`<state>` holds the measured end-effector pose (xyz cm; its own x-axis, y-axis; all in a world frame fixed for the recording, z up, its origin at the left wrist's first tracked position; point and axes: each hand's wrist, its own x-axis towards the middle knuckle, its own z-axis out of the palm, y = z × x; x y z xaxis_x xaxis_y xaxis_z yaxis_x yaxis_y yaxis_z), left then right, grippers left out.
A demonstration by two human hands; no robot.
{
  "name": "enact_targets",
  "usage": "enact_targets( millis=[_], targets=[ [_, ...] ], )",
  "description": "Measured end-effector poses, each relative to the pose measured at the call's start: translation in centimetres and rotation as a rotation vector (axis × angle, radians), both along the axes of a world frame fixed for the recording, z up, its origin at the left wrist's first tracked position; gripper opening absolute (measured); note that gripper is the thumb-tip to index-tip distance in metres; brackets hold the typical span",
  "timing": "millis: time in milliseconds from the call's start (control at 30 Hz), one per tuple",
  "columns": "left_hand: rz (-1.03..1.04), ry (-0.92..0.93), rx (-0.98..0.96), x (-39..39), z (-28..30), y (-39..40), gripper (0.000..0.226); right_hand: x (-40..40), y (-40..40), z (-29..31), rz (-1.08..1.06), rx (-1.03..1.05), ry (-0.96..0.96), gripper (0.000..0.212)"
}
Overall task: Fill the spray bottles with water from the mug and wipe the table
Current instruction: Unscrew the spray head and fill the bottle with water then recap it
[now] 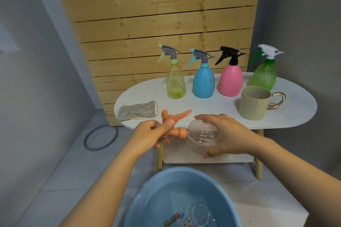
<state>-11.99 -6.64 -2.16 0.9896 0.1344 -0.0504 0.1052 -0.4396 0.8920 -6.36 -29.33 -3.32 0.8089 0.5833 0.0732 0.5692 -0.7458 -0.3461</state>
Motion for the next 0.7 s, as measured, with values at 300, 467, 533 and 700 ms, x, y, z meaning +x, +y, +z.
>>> enact_targets(
  millis=[300,467,533,700],
  targets=[
    [-0.02,-0.041,-0.213,0.6,-0.6,0.4,0.055,0.8,0.3,-0.4,-0.05,0.01,-0.108,0.102],
    [-0.085,-0.189,0.182,1.1,-1.7,1.2,0.041,1.1,-0.2,-0.2,-0.023,0.028,-0.053,0.099],
    [0.002,-0.251,0.252,1.3,-1.7,1.3,0.015,0.9,0.0,-0.2,-0.001,0.037,-0.046,0.099],
    [0.031,-0.044,0.023,1.6,-1.3,1.3,0.046,0.9,0.5,-0.4,-0.013,0.026,-0.217,0.1]
  ],
)
